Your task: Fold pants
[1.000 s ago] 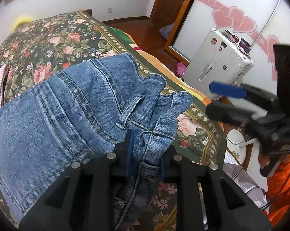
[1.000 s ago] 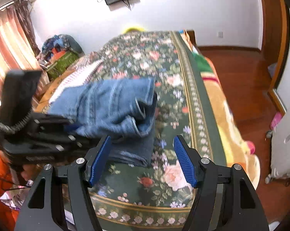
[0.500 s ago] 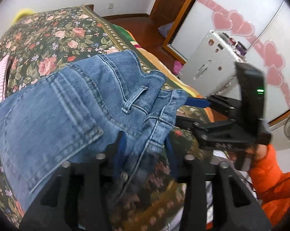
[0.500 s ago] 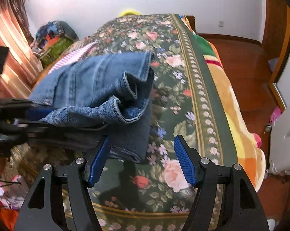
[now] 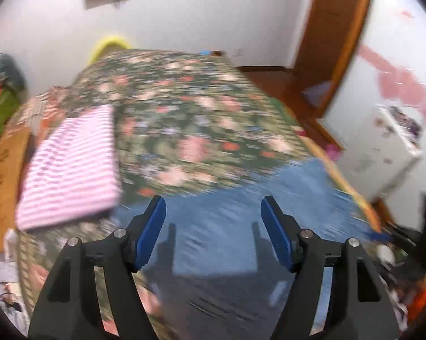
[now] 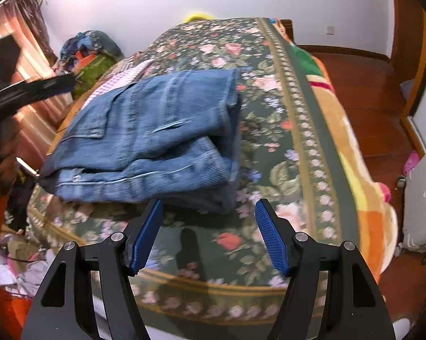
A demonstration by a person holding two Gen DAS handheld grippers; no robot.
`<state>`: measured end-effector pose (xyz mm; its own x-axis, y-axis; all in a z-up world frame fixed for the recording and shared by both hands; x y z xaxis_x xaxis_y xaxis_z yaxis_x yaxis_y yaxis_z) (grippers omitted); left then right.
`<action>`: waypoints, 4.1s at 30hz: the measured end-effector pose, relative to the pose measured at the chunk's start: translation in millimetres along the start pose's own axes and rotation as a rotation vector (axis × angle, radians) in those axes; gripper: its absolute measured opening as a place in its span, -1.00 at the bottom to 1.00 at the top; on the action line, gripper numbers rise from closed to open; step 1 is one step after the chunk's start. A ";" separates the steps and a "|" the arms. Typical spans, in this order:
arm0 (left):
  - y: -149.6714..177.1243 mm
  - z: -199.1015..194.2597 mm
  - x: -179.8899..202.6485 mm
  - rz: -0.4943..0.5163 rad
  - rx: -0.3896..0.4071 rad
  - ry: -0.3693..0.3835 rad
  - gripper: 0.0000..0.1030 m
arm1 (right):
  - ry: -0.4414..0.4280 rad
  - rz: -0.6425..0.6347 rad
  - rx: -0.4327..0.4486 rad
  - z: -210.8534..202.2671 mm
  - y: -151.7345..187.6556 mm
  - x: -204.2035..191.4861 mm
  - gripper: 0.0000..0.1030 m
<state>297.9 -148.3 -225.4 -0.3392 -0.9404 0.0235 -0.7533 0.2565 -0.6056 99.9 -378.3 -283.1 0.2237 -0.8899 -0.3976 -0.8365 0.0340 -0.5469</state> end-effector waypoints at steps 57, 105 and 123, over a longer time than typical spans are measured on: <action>18.1 -28.2 -72.1 -0.095 0.056 -0.025 0.13 | -0.036 -0.293 0.072 72.6 -146.3 -69.3 0.36; -1.8 77.9 -38.2 -0.006 -0.092 0.027 0.29 | -0.151 -0.196 0.004 146.8 -190.3 -23.7 -0.77; 19.2 -22.5 -25.2 0.011 0.025 0.088 0.34 | -0.155 -0.359 0.029 70.0 -151.1 -86.4 -0.12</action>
<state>279.3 -114.7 -219.8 -0.3960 -0.9142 0.0859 -0.7356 0.2598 -0.6256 242.0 -274.7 -217.7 0.5745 -0.7684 -0.2821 -0.6772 -0.2526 -0.6911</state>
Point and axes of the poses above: each gripper's, at about its wrist camera, not at the fingertips, and z roughly the way its jaws point, x to its right, y to its underside, the point moved 1 cm from there along z, roughly the way its jaws point, and after that the axes turned 4 degrees about -y, right-handed, at the moved point
